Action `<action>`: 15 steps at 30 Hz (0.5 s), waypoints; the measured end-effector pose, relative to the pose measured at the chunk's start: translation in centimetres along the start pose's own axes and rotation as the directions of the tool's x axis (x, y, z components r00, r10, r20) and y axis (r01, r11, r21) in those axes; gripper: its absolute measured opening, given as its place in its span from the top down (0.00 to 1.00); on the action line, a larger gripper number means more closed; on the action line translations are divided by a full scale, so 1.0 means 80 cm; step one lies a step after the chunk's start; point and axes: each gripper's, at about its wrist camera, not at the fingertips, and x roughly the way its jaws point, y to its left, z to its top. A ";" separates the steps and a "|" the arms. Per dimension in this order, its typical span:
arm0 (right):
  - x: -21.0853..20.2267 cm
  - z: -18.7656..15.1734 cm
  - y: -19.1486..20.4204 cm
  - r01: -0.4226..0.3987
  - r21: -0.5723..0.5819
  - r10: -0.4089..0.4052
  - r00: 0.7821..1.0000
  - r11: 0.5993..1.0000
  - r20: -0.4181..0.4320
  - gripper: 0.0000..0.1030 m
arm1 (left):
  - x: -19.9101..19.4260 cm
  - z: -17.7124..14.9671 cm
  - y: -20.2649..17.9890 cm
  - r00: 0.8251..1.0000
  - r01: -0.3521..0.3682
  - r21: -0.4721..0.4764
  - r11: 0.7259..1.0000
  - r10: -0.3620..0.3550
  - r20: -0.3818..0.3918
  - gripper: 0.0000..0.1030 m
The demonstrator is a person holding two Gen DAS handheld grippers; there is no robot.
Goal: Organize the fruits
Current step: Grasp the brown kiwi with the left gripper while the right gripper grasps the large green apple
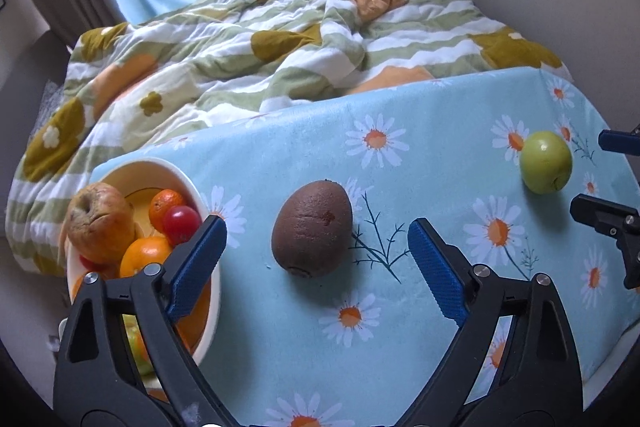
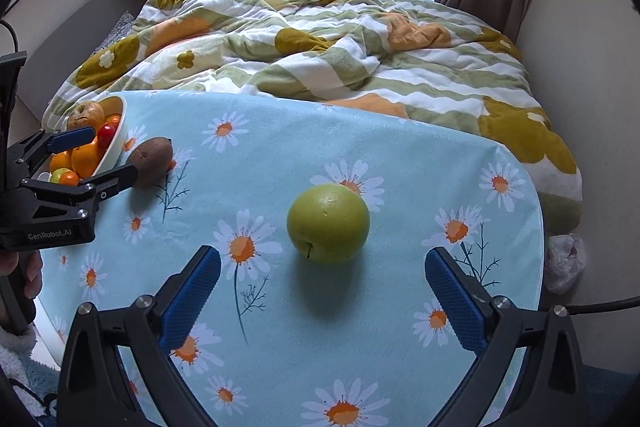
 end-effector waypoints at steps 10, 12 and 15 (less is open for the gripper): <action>0.029 0.004 -0.011 -0.055 0.018 0.055 0.998 0.998 0.007 0.01 | 0.044 0.005 -0.004 0.997 -0.016 0.053 0.998 0.019 -0.070 0.24; 0.031 0.005 -0.010 -0.067 0.020 0.066 0.998 0.998 0.012 0.01 | 0.051 0.005 -0.001 0.996 0.020 0.037 0.999 -0.016 -0.093 0.27; 0.036 0.006 -0.009 -0.087 0.036 0.087 0.996 0.996 0.008 0.01 | 0.056 0.003 0.001 0.992 0.049 0.011 0.999 -0.047 -0.114 0.28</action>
